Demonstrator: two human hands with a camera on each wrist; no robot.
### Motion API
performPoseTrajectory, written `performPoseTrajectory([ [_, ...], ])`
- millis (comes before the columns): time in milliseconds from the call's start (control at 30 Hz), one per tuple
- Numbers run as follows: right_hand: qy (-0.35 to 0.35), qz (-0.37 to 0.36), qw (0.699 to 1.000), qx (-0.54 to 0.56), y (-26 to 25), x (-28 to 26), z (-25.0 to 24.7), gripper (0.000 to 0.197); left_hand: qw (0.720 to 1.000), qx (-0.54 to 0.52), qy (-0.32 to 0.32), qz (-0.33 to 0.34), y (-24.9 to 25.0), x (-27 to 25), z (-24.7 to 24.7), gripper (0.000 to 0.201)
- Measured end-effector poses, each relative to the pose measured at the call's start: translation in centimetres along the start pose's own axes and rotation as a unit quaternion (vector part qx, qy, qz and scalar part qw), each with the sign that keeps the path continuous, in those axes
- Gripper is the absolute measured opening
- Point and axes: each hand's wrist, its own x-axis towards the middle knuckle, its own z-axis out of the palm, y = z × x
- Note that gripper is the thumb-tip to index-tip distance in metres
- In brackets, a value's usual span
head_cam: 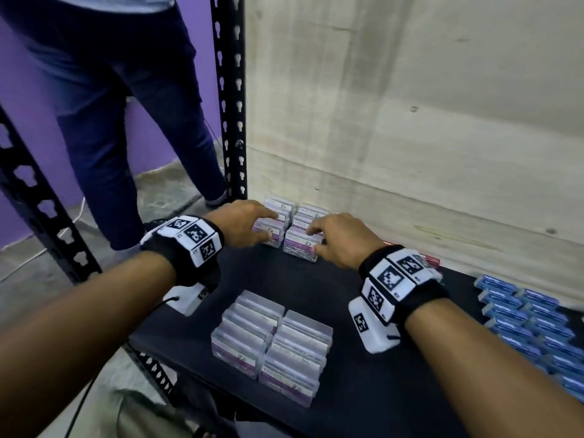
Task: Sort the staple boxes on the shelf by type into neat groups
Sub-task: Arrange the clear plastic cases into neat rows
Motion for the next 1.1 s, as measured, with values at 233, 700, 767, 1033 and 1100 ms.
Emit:
performPoseTrajectory([
  [233,0.002,0.04,0.999,0.029,-0.5,1.7,0.5,0.036,1.0,0.009,0.011,-0.01,0.0,0.2,0.7,0.039],
  [700,-0.026,0.041,0.997,0.052,-2.2,-5.2,0.6,0.032,0.997,0.019,-0.052,0.049,2.4,-5.2,0.3,0.036],
  [767,-0.028,0.043,0.997,0.055,-2.4,-5.8,0.9,0.032,0.997,0.014,-0.056,0.058,2.4,-5.8,0.5,0.036],
  [1033,-0.058,0.035,0.997,0.048,-2.9,-8.4,0.8,0.034,0.994,0.018,-0.065,0.091,3.2,-8.2,0.8,0.042],
  [1100,-0.061,0.031,0.996,0.05,-2.9,-9.0,0.7,0.034,0.993,0.014,-0.06,0.098,3.2,-8.7,1.0,0.04],
])
